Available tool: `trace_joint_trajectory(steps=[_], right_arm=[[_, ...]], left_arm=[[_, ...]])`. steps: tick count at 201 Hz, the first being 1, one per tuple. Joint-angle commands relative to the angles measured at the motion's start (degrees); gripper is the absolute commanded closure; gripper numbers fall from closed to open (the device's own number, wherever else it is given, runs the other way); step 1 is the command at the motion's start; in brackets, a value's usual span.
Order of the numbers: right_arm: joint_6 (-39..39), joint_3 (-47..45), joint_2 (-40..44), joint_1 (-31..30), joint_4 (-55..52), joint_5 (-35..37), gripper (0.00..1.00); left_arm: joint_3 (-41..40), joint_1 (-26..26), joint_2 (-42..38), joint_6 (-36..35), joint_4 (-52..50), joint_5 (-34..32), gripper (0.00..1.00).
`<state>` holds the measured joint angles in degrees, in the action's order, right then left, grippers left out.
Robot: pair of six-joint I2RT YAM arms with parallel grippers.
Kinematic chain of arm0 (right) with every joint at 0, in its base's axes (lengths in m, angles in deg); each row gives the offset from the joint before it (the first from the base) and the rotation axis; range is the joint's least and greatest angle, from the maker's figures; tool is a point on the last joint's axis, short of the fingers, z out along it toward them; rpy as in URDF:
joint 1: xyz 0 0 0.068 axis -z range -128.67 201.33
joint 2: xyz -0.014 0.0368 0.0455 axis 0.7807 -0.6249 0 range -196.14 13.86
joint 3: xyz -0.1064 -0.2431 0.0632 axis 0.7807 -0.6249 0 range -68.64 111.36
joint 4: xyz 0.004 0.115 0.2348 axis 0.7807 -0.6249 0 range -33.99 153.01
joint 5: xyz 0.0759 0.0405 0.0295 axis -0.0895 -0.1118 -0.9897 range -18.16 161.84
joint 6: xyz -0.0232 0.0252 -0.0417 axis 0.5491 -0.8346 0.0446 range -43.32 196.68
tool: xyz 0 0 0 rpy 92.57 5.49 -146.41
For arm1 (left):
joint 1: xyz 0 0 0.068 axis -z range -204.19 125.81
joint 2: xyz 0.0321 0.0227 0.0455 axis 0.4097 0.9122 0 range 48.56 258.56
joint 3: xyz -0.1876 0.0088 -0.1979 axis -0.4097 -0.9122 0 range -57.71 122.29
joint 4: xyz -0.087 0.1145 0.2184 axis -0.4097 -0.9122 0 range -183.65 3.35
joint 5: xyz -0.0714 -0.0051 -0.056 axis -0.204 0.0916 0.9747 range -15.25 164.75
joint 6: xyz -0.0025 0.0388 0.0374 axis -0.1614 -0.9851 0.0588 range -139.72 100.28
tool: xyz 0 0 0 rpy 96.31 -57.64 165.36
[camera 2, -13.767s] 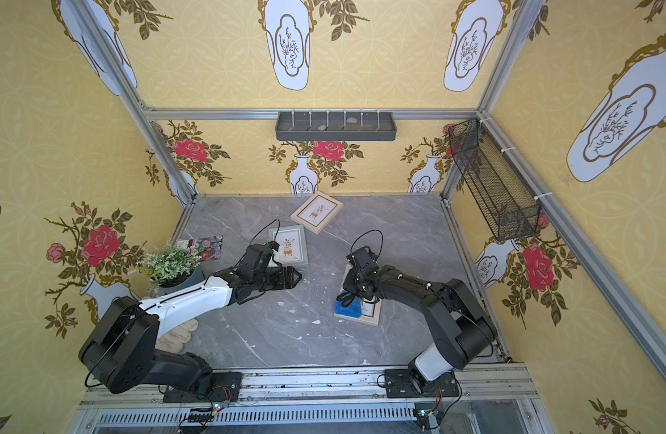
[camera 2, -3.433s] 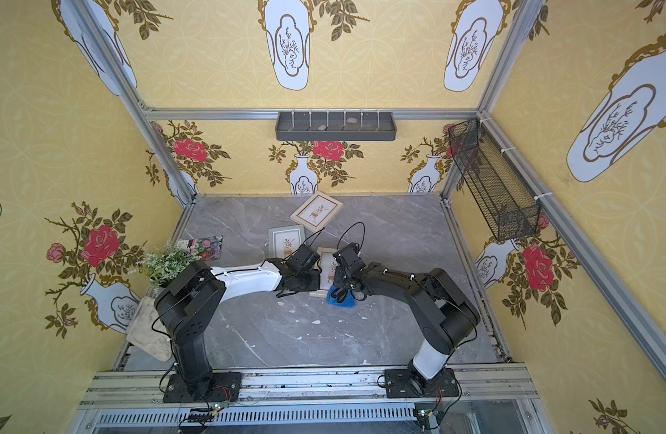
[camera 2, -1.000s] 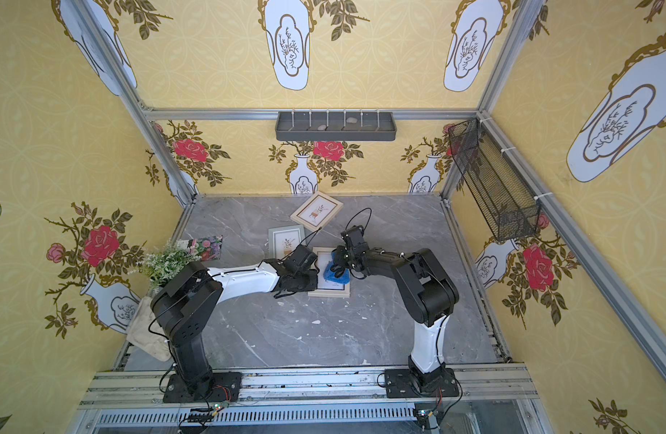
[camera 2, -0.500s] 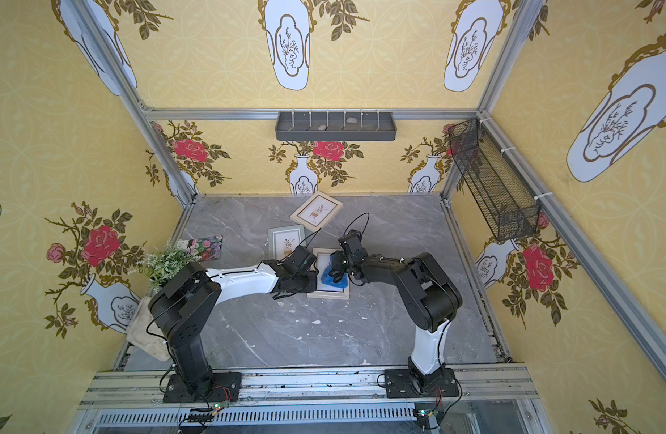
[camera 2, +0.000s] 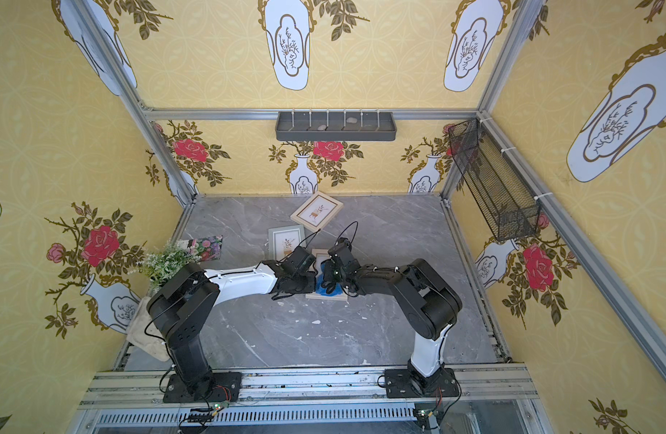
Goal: Wipe the picture frame with a cloth
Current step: Wipe the dirt from the picture frame.
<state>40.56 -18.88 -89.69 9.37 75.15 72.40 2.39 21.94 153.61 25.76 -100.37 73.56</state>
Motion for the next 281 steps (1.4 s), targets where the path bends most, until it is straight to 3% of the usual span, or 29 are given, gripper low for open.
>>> trace_joint_trajectory(steps=[1,47,113,177,240,281], right_arm=[[1.26,2.02,-2.07,0.84,-2.9,1.23,1.0],[3.75,8.48,-7.05,3.7,-2.59,0.25,1.0],[-0.7,-0.03,-1.63,-0.89,-3.68,0.94,1.0],[3.82,10.88,-10.09,4.42,-4.09,-0.73,1.0],[0.66,-1.27,0.02,-1.28,-3.76,-0.02,1.0],[3.5,2.66,-3.49,2.47,-0.89,-1.88,1.0]], left_arm=[[-0.84,0.1,0.2,-0.36,-3.95,1.78,0.98],[-0.97,0.1,-0.2,-0.22,-4.12,1.8,0.98],[-0.69,0.1,-0.03,-0.39,-4.1,1.62,0.98],[-0.97,0.1,-0.03,-0.14,-3.29,2.77,0.98],[-0.24,0.1,-0.38,-0.79,-4.07,2.33,0.98],[-0.25,0.1,-0.16,-0.57,-3.88,2.69,0.98]])
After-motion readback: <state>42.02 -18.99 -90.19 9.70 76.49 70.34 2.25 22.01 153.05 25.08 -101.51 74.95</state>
